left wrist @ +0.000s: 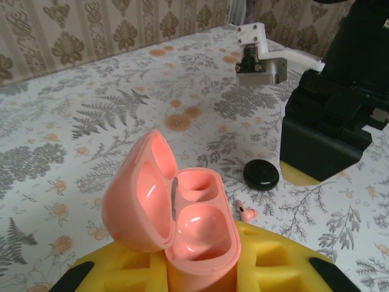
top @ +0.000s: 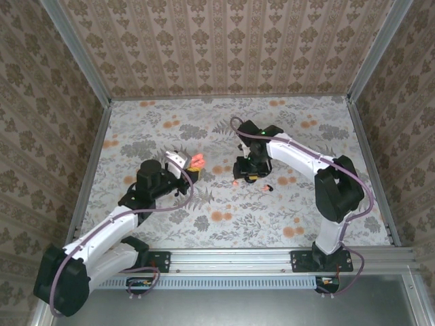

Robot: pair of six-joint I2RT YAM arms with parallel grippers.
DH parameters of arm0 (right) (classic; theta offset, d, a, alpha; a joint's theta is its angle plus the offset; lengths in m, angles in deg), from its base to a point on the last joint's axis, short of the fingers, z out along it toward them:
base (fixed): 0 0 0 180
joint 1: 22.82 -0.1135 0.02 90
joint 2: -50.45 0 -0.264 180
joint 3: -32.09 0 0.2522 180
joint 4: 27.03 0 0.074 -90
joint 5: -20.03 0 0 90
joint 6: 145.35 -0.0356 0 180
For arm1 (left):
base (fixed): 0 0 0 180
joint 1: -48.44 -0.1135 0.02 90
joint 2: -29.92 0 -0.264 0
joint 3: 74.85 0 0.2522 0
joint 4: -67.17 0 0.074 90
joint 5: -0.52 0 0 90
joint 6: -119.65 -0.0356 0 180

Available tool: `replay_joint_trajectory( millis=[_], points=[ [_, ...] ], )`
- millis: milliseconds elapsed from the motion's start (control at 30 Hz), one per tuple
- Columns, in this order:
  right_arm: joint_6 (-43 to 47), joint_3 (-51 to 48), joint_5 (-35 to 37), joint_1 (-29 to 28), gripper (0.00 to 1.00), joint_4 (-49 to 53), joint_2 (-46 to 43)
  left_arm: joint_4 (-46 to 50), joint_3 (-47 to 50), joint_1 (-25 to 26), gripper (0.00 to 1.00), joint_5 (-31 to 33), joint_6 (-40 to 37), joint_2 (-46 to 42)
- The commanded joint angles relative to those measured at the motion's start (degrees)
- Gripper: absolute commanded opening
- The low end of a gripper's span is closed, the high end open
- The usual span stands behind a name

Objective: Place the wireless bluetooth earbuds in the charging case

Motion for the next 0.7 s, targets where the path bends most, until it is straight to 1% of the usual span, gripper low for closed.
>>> replay_joint_trajectory(
  millis=[0,233,433,667],
  points=[
    [-2.8,1.8,-1.4,-1.0,0.49,1.3,2.5,0.7,0.6,-0.5,0.16,1.2,-1.1,-2.1],
    [0.2,6.1,-1.3,-1.2,0.48,-0.3,7.5,1.0,1.1,-0.7,0.16,1.0,-1.1,-3.0],
    [2.5,9.5,-3.2,-1.2,0.47,-2.7,13.0,0.9,1.2,-1.1,0.16,1.1,-1.1,-2.7],
    [4.6,14.7,-4.6,-0.9,0.48,-2.3,19.4,1.0,0.9,-2.1,0.16,1.0,-1.3,-2.2]
  ],
)
